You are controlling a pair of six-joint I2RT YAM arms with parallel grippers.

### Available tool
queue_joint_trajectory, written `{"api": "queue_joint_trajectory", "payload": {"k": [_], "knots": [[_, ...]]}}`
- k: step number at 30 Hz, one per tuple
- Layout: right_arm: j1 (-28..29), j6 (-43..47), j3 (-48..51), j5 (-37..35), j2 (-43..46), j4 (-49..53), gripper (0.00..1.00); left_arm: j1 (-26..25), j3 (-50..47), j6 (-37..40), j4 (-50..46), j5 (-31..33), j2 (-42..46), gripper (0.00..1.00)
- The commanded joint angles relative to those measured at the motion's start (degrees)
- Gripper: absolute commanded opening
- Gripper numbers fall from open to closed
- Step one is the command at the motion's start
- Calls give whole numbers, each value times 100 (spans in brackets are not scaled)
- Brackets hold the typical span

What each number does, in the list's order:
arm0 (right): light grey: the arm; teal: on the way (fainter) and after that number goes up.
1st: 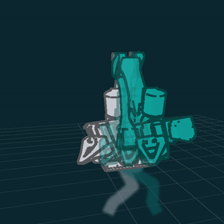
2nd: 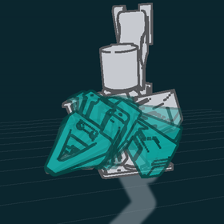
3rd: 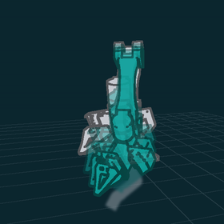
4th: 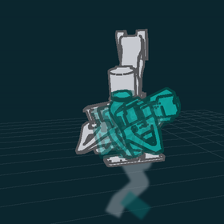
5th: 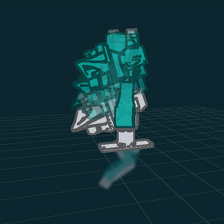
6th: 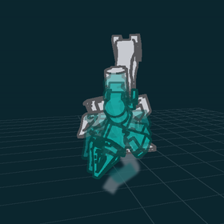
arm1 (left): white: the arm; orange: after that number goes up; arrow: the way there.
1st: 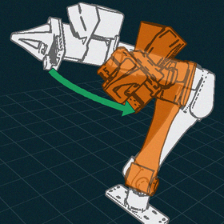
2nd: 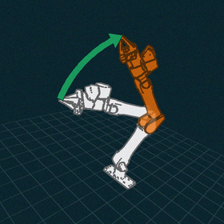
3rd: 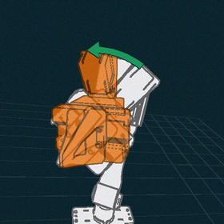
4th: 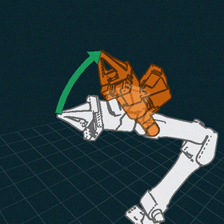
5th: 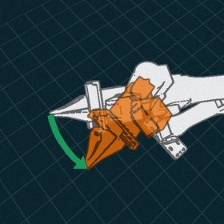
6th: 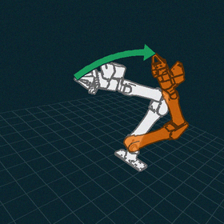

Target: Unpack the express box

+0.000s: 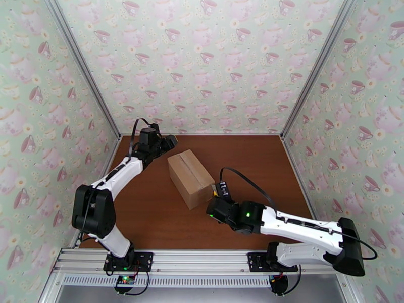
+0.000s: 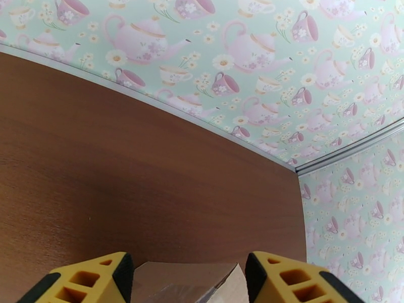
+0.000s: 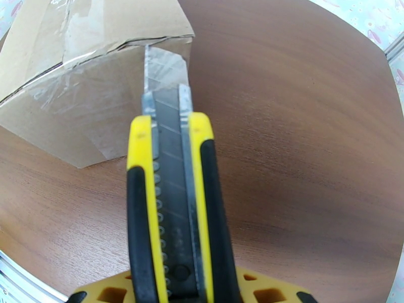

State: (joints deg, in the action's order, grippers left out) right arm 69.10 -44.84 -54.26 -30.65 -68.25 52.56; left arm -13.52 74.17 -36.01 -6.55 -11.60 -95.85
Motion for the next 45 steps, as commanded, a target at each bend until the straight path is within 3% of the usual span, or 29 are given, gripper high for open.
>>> {"api": "queue_joint_trajectory", "payload": {"k": [1,45], "knots": [[40,-125,92,43,92,-31,0,45,-25,-71,110,-137,67,64],[60,47,6,-165,237,-91,0,94,-100,-178,171,-210,179,64]]}}
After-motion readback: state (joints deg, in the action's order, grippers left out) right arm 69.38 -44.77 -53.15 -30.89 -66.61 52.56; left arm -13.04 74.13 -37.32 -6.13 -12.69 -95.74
